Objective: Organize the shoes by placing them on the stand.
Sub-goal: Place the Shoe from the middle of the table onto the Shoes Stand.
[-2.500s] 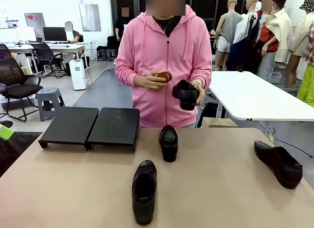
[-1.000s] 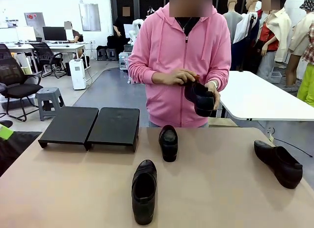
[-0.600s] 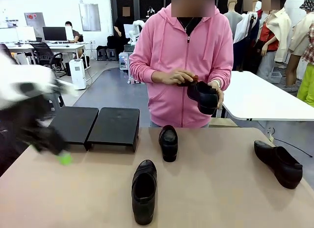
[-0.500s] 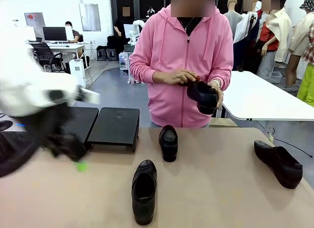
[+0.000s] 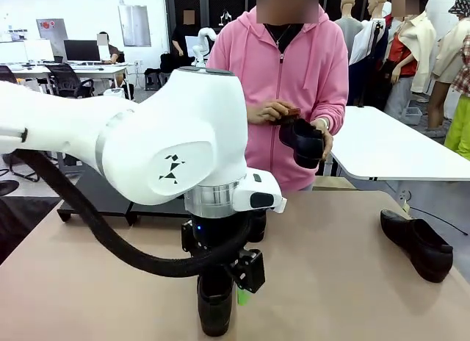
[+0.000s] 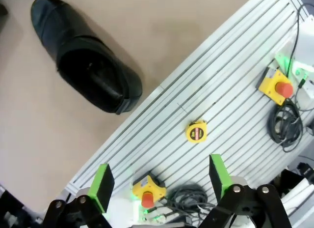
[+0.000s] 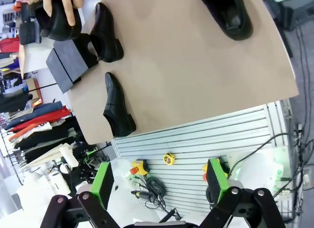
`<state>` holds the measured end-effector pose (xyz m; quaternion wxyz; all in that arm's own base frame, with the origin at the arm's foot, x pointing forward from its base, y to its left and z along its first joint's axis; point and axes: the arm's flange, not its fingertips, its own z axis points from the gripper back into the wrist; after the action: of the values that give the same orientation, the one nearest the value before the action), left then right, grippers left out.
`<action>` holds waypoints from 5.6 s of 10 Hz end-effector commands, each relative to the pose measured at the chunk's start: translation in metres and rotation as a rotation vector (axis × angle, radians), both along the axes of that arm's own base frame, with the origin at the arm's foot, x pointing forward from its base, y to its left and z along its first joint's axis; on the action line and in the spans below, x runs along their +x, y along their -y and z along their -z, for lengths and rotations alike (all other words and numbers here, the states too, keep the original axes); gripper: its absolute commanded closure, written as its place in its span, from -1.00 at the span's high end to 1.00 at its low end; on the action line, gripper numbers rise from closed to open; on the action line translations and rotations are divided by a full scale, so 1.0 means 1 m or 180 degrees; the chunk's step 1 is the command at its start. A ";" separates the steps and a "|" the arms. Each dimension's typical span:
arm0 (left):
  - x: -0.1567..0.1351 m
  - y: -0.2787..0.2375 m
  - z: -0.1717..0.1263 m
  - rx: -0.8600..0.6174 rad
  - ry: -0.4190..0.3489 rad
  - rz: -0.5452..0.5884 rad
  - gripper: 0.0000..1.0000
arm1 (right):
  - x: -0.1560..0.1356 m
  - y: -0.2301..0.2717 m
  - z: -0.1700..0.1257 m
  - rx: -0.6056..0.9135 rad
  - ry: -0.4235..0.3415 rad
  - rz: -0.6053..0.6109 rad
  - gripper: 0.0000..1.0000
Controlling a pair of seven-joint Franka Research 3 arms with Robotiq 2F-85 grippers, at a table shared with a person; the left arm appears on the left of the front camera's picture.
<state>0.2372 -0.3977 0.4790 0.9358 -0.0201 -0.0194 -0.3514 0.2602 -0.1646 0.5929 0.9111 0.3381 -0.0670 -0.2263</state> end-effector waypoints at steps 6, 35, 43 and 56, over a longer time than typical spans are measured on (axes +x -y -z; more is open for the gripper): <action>0.039 0.014 0.058 -0.0672 0.0039 -0.0889 1.00 | 0.001 0.001 -0.003 0.0073 0.0039 -0.0030 1.00; 0.012 -0.210 -0.070 -0.0183 0.2057 -0.2096 -1.00 | 0.001 0.001 -0.003 0.0073 0.0039 -0.0030 1.00; 0.034 -0.173 -0.086 -0.0046 0.1901 -0.1444 -1.00 | 0.001 0.001 -0.003 0.0073 0.0039 -0.0030 1.00; 0.334 -0.155 0.013 0.0074 0.1739 -0.2210 -1.00 | 0.001 0.001 -0.003 0.0073 0.0039 -0.0030 1.00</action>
<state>0.5681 -0.2456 0.4702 0.9673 0.0827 -0.2388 -0.0238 0.2612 -0.1652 0.5926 0.9110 0.3378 -0.0650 -0.2273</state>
